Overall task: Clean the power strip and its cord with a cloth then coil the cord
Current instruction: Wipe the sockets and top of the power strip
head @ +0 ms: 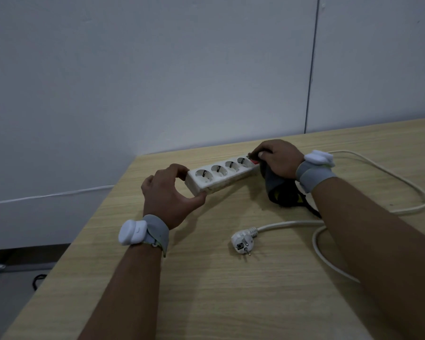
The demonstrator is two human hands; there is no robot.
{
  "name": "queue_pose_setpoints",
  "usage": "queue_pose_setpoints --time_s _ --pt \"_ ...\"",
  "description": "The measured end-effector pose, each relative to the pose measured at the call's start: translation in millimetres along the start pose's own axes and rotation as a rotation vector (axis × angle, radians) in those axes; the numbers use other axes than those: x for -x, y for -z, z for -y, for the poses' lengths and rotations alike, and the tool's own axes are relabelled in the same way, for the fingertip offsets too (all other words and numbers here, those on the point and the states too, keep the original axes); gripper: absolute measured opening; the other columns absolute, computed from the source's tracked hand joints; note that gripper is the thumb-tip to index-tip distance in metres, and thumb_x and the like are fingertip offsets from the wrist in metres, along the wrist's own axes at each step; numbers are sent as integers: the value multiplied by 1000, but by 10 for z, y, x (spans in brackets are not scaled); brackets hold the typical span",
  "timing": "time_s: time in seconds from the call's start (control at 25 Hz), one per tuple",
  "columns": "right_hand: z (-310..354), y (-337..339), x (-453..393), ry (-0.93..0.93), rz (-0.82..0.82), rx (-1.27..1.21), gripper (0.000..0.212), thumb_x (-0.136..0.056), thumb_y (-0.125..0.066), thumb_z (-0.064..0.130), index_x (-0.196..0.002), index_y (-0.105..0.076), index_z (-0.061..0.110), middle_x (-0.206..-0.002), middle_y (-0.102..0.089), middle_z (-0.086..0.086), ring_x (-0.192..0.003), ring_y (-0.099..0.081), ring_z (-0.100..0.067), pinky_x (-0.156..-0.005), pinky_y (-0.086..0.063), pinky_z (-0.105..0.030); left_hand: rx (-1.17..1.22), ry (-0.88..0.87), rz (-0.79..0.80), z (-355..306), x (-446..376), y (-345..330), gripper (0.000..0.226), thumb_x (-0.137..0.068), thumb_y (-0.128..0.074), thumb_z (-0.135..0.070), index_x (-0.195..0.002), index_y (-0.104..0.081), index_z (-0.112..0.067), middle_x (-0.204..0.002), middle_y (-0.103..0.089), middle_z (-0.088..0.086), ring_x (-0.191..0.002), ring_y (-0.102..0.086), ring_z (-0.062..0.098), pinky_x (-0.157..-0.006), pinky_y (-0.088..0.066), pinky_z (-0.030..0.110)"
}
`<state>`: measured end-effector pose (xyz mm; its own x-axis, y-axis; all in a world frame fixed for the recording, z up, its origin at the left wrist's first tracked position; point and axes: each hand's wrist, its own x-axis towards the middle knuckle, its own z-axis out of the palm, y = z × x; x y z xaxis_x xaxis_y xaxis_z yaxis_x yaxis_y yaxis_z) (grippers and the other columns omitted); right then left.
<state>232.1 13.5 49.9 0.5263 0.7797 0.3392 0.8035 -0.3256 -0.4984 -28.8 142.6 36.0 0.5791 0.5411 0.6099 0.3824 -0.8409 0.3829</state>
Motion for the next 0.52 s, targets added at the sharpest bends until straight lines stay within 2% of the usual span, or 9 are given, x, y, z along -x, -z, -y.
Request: queue_pose_setpoints --time_s 0.12,0.32,0.44,0.52 --pt "-154 97 -9 -127 -167 -17 24 -93 -51 17 -109 -69 17 -119 -66 -8 -112 -56 -29 -91 -41 -29 90 134 32 30 -10 -5 50 -56 -68 -61 -94 -57 -31 -90 -59 -19 -90 -56 10 -94 -42 47" --pt "-198 52 -13 -195 -159 96 27 -93 -50 20 -111 -69 13 -118 -65 -12 -110 -56 -34 -90 -44 -32 211 285 83 102 -10 -46 48 -55 -69 -60 -90 -60 -28 -87 -63 -17 -89 -61 14 -87 -49 45" --pt "-156 30 9 -173 -177 81 27 -93 -52 20 -112 -70 14 -118 -66 -10 -109 -57 -33 -91 -44 -31 297 367 90 154 -20 -73 39 -61 -78 -54 -84 -62 -26 -82 -65 -13 -80 -62 10 -71 -50 32" --pt "-127 3 25 -175 -204 70 27 -93 -53 20 -112 -70 13 -118 -66 -10 -111 -57 -32 -93 -43 -31 352 413 101 201 -26 -94 34 -67 -81 -47 -82 -65 -22 -78 -68 -5 -73 -63 13 -58 -45 26"
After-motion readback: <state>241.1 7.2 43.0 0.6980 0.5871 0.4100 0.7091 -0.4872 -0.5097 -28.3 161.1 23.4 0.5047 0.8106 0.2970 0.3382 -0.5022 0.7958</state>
